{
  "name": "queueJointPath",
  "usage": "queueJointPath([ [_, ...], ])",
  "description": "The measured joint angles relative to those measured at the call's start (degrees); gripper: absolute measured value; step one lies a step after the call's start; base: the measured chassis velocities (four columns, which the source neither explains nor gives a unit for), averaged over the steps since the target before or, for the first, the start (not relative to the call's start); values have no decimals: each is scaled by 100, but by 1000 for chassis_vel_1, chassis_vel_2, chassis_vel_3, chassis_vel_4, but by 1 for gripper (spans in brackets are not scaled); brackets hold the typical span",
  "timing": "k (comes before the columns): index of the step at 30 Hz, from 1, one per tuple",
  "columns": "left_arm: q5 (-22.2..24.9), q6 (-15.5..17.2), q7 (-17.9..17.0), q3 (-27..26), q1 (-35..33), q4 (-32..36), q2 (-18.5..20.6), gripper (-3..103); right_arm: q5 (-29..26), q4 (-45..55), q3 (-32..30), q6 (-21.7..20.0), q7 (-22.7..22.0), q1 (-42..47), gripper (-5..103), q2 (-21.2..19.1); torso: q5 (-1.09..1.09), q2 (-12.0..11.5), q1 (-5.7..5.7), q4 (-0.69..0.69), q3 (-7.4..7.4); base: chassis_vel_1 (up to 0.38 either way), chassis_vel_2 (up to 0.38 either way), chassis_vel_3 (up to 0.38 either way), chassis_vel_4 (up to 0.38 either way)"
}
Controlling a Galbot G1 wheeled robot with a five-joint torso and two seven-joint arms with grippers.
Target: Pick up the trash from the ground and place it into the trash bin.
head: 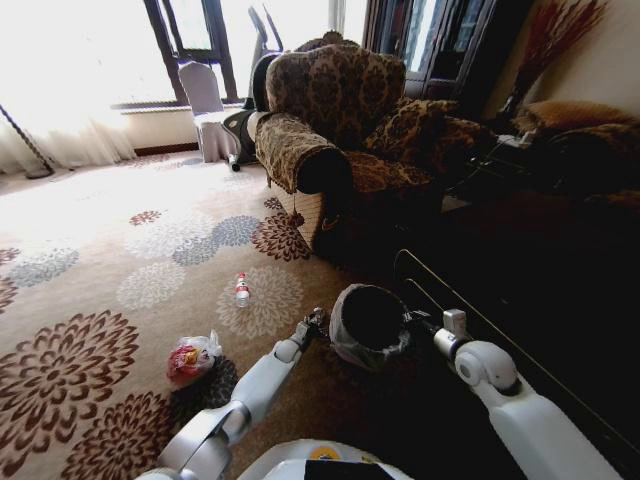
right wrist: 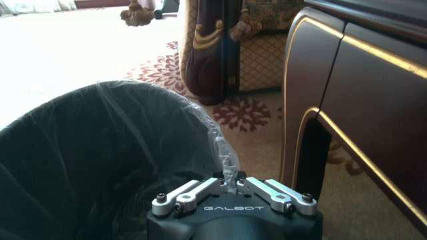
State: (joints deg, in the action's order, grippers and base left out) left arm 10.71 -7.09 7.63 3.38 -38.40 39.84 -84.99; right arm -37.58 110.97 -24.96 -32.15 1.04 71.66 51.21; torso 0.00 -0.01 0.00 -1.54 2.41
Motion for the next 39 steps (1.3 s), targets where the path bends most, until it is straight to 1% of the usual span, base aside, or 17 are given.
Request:
queueJointPath([
  [8,7,29,17,-53,114,-338,-178,101,3,-39,57,20,0,-27,1,-18,-1,0,0,1,-1,0,0,0,0],
  [10,11,34,17,-72,115,-402,-221,94,3,-48,58,29,0,-33,1,-27,-1,0,0,0,-1,0,0,0,0],
  [11,11,34,17,-72,115,-402,-221,94,3,-48,58,29,0,-33,1,-27,-1,0,0,0,-1,0,0,0,0],
  [14,13,-3,17,-87,119,-496,-251,81,3,-50,58,33,0,-27,1,-29,0,0,0,0,-1,0,0,0,0],
  [15,13,-3,17,-87,119,-496,-251,81,3,-50,58,33,0,-27,1,-29,0,0,0,0,-1,0,0,0,0],
  [18,3,-107,19,-122,166,-658,-287,64,10,-55,54,40,0,-22,1,-29,0,0,0,0,-1,0,0,0,0],
  [19,3,-107,19,-122,166,-658,-287,64,10,-55,54,40,0,-22,1,-29,0,0,0,0,-1,0,0,0,0],
  [21,0,-116,23,-127,166,-657,-282,59,14,-55,52,42,1,-18,1,-28,0,1,0,0,-1,0,0,0,0],
  [22,-6,-125,28,-128,165,-646,-278,53,19,-55,52,42,0,-16,1,-25,0,1,0,0,-1,0,0,0,0],
  [23,-6,-125,28,-128,165,-646,-278,53,19,-55,52,42,0,-16,1,-25,0,1,0,0,-1,0,0,0,0],
  [26,-29,-142,34,-133,144,-604,-260,41,31,-52,66,44,0,-15,1,-6,-2,1,0,2,-1,0,0,0,0],
  [27,-29,-142,34,-133,144,-604,-260,41,31,-52,66,44,0,-15,1,-6,-2,1,0,2,-1,0,0,0,0],
  [29,-39,-151,39,-138,116,-564,-236,34,34,-43,84,44,1,-14,1,9,-2,1,-1,2,-1,0,0,0,0],
  [31,-42,-154,40,-141,103,-549,-226,34,35,-36,86,44,1,-14,1,13,-2,2,-1,2,-1,0,0,0,0],
  [32,-53,-157,41,-148,80,-525,-207,27,35,-26,85,44,1,-15,1,17,-3,2,-1,2,-2,0,0,0,0],
  [35,-102,-160,44,-173,40,-469,-167,24,35,5,78,44,1,-10,1,12,0,2,-1,2,-2,0,0,0,0],
  [39,-187,-150,44,-208,-102,-207,-53,7,30,67,32,40,1,20,1,7,-1,2,-1,1,-1,0,0,0,0],
])
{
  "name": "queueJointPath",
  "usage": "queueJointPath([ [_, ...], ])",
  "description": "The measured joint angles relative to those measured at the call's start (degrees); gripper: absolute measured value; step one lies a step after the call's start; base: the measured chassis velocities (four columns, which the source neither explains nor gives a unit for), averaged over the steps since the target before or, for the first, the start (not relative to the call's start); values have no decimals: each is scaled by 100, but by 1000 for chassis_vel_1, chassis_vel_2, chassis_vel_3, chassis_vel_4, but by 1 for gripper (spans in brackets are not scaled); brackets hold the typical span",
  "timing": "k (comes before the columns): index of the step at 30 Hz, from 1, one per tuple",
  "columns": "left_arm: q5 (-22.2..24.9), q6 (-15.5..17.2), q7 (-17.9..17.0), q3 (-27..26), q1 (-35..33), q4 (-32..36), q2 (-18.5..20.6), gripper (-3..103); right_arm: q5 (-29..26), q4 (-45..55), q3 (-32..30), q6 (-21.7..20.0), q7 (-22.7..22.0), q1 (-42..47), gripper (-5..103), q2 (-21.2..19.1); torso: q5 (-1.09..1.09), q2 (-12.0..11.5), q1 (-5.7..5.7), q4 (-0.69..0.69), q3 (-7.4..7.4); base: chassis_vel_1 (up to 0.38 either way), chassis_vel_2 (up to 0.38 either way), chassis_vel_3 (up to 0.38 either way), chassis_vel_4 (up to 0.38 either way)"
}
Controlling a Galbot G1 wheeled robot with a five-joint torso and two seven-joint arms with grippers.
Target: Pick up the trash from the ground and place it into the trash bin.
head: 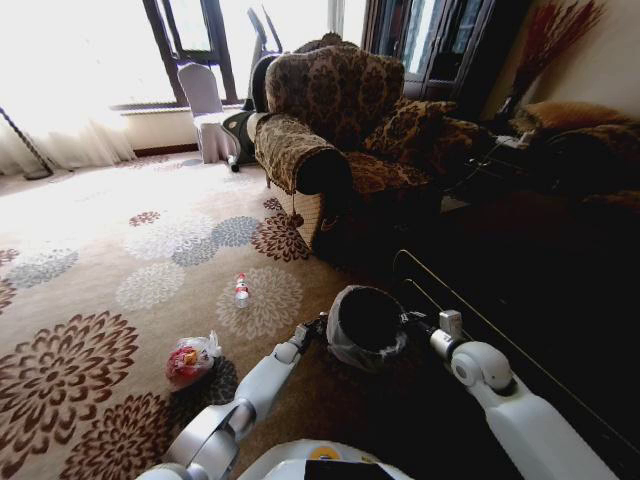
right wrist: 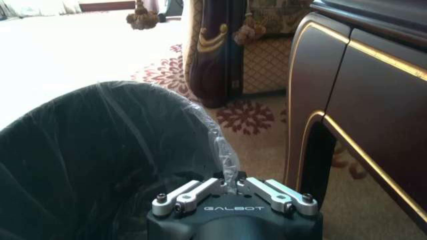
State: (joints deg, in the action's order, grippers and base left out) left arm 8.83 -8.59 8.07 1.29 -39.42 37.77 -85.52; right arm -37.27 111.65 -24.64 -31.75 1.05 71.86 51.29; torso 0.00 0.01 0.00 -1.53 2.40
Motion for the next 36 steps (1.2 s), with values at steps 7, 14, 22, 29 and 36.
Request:
queueJointPath([
  [7,117,257,-85,-85,-442,955,406,0,-12,66,-22,-9,0,-3,1,2,1,-1,0,-3,2,0,0,0,0],
  [14,684,406,-214,-425,-1101,2186,937,0,-10,94,2,-10,-1,-10,1,40,0,-1,0,-1,1,0,0,0,0],
  [22,950,428,-391,-822,-1672,3251,1324,0,-28,159,67,-13,-2,-19,1,-88,2,-1,0,1,0,0,0,0,0],
  [29,1123,506,-571,-1065,-2064,4084,1530,0,-122,205,93,-6,0,-63,1,-282,-1,-1,0,2,0,0,0,0,0],
  [36,1050,890,-560,-1365,-2545,4637,1726,0,-151,173,149,21,-1,-121,1,-339,0,-1,0,-1,0,0,0,0,0],
])
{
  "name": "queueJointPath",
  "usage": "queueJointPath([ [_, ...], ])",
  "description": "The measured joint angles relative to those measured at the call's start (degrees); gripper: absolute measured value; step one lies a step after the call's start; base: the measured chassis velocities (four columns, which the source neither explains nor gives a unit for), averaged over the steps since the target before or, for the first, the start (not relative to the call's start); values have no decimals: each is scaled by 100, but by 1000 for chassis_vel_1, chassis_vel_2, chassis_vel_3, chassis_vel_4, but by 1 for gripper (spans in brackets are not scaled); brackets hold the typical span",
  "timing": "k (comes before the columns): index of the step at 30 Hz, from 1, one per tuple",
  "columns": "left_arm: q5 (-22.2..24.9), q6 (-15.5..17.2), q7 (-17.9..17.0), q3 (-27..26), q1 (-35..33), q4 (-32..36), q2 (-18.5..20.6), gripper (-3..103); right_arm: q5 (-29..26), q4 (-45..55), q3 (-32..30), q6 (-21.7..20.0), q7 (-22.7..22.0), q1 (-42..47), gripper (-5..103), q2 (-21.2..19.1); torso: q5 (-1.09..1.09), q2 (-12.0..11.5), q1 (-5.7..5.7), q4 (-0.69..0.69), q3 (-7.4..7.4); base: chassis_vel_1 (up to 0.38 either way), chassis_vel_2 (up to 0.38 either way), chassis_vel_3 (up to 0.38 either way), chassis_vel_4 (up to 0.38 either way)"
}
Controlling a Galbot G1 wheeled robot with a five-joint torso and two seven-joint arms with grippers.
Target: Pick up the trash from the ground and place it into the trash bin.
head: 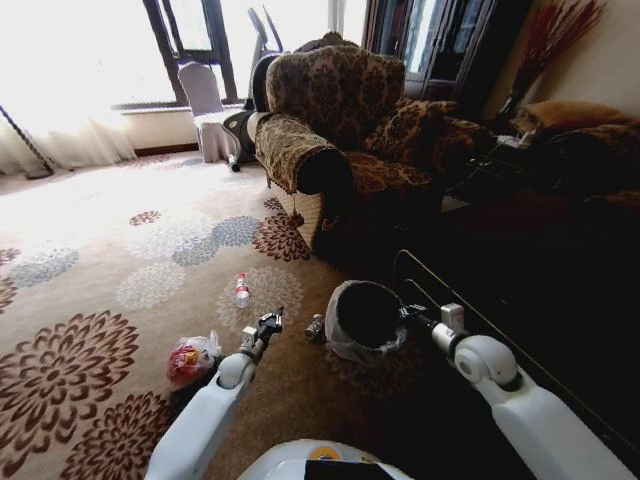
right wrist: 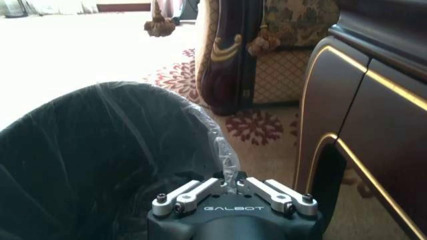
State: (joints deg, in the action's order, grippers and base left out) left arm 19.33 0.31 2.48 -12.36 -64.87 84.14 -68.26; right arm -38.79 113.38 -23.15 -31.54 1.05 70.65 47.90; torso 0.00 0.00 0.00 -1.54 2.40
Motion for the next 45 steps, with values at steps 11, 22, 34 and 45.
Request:
queueJointPath([
  [11,-977,36,153,585,971,-1668,-803,30,-57,-87,-162,52,2,-9,1,-174,1,0,0,-1,1,0,0,0,0],
  [22,-1646,-504,346,706,2000,-3682,-1907,69,-239,-148,-358,147,-1,107,1,-511,1,-1,1,2,1,0,0,0,0],
  [34,-1900,-684,6,551,2469,-4807,-2383,100,-296,-232,-274,178,0,24,1,-565,1,-1,1,0,1,0,0,0,0],
  [45,-1885,-437,-14,575,2468,-4750,-2345,94,-296,-272,-195,195,0,-18,1,-521,0,-1,1,0,0,0,0,0,0],
])
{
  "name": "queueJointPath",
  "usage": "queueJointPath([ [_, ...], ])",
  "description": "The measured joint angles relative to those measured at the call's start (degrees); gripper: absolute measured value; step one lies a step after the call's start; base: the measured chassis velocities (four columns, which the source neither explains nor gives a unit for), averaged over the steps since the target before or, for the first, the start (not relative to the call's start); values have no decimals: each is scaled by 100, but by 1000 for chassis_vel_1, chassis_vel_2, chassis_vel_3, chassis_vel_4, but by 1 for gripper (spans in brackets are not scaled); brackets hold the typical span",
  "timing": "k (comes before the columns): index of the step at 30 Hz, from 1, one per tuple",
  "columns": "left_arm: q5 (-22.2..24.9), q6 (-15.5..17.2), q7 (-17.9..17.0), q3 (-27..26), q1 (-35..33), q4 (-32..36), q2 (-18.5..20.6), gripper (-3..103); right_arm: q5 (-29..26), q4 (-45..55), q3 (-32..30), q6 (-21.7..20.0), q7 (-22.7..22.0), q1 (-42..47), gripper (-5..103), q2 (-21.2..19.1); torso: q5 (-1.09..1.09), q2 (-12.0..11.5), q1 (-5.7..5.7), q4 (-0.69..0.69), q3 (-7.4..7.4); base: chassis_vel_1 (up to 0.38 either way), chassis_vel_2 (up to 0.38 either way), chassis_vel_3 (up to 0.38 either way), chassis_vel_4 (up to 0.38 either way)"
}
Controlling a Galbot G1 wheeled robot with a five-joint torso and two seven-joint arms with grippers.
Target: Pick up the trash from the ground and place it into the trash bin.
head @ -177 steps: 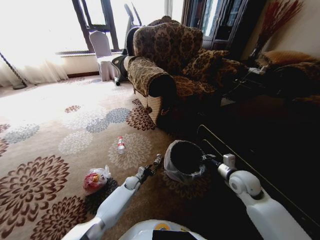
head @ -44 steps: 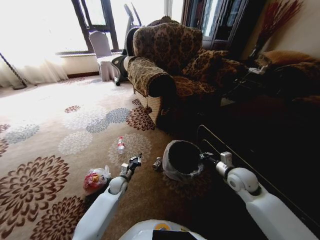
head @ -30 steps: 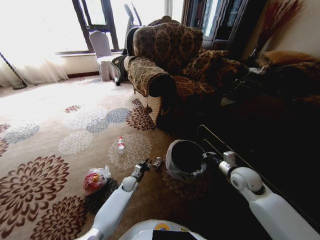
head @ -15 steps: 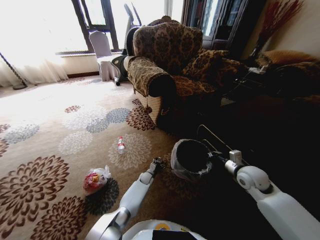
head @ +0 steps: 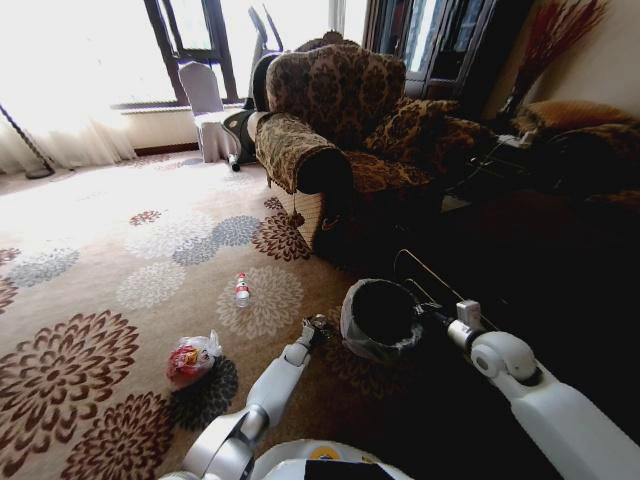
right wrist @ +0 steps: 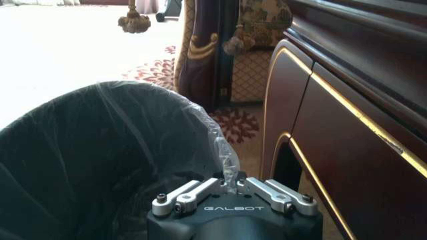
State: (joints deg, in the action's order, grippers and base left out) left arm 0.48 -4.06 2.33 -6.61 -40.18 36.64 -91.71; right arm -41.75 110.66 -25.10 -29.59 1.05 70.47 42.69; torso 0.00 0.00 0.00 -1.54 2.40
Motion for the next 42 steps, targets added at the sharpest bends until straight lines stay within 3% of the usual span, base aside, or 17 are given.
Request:
queueJointPath([
  [3,0,82,-17,8,-35,44,4,82,5,10,-1,1,0,25,1,5,1,0,0,-1,0,0,0,0,0],
  [5,-3,117,-23,9,-44,59,4,82,6,15,-2,1,0,34,1,5,1,0,0,-1,-1,0,0,0,0],
  [7,-37,215,-47,13,-74,112,2,71,10,42,-9,1,0,53,1,5,0,0,0,0,-1,0,0,0,0],
  [9,-47,264,-47,18,-96,131,5,71,10,58,-12,2,0,60,1,5,-1,0,0,1,0,0,0,0,0],
  [17,-66,362,-66,16,-173,263,67,49,11,139,-14,0,0,84,1,20,-1,0,0,1,0,0,0,0,0],
  [28,-37,473,-119,12,-422,736,217,49,26,190,-9,-9,0,112,1,41,0,1,0,0,0,0,0,0,0],
  [32,62,559,-236,-8,-711,1400,438,49,29,203,4,-1,-1,62,1,40,-1,1,0,2,0,0,0,0,0],
  [34,227,698,-308,-31,-960,2124,695,49,26,205,57,17,2,-6,1,30,0,1,0,-1,0,0,0,0,0],
  [38,345,805,-366,-98,-1158,2673,916,49,23,205,87,31,0,-43,1,-14,1,1,0,-1,0,0,0,0,0],
  [41,618,966,-503,-279,-1665,3948,1366,49,-70,244,148,37,-2,-108,1,-230,1,1,0,2,0,0,0,0,0],
  [42,618,966,-503,-279,-1665,3948,1366,49,-70,244,148,37,-2,-108,1,-230,1,1,0,2,0,0,0,0,0],
])
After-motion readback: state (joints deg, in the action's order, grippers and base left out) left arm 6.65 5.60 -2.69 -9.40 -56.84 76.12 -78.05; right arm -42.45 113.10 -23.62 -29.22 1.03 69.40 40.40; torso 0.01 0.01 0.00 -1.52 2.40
